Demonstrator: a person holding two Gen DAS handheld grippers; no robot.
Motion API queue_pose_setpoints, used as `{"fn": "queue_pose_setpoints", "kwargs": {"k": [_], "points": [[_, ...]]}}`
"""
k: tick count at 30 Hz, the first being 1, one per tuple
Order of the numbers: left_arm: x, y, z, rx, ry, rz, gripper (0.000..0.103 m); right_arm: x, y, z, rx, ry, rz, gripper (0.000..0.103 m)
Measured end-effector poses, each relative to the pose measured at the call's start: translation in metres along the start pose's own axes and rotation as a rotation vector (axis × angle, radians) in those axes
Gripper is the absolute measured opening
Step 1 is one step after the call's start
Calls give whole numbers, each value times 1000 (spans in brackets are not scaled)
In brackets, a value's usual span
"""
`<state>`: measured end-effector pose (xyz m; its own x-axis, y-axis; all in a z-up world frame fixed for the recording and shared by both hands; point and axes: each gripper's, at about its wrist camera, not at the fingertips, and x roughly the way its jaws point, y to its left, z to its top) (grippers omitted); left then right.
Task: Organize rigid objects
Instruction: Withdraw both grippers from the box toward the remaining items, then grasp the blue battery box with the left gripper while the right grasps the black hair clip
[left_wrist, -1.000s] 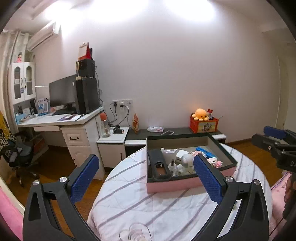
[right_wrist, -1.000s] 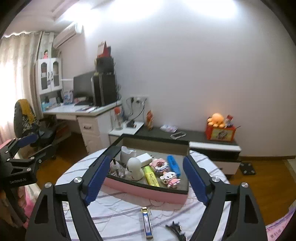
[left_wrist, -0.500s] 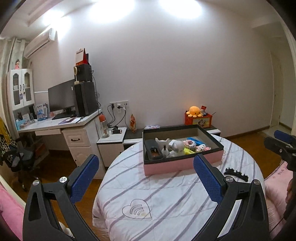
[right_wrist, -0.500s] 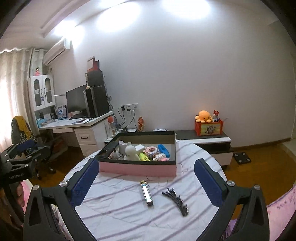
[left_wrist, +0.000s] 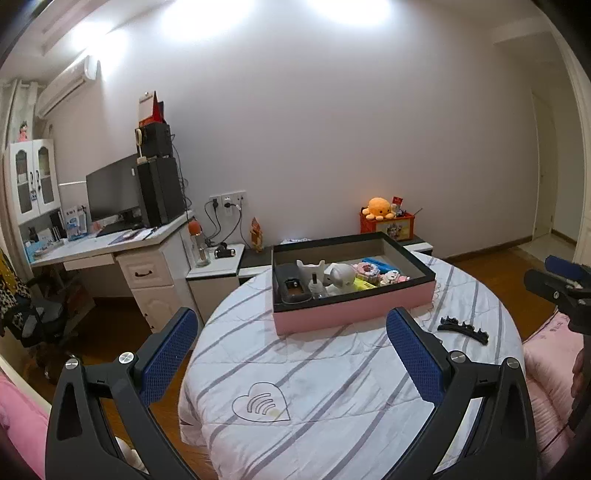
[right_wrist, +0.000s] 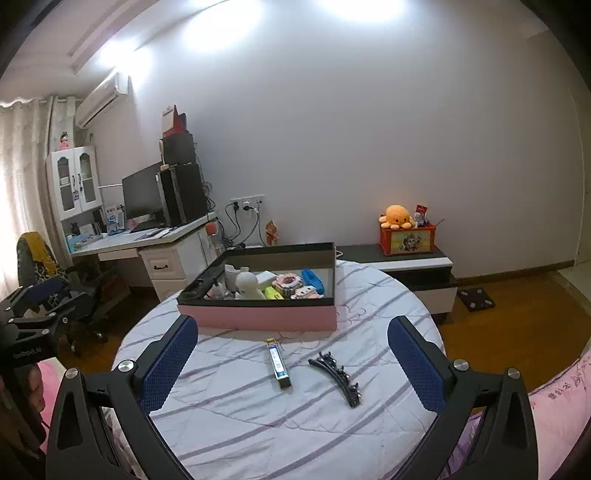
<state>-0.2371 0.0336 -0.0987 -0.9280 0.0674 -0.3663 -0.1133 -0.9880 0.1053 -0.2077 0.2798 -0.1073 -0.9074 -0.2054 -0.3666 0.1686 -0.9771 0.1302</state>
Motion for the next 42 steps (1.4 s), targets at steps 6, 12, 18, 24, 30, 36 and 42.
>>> {"fn": "queue_pose_setpoints", "kwargs": {"k": [6,12,18,24,30,36,42], "points": [[12,-6,-4,6,37,-6,103,6,-14,-8,20,28,-19,103],[28,-16,-9,28,77,-16,103,19,-29,-17,42,69,-39,103],[46,-35,-15,64,121,-49,103,39,-45,-33,62,146,-53,103],[66,-55,-21,83,178,-80,103,64,-53,-49,27,229,-62,103],[84,-72,-29,129,226,-98,103,87,-55,-61,-17,275,-32,102],[99,-84,-34,142,268,-117,103,115,-53,-64,-62,343,15,63],[114,-98,-37,139,308,-144,103,131,-57,-72,-87,383,23,32]]}}
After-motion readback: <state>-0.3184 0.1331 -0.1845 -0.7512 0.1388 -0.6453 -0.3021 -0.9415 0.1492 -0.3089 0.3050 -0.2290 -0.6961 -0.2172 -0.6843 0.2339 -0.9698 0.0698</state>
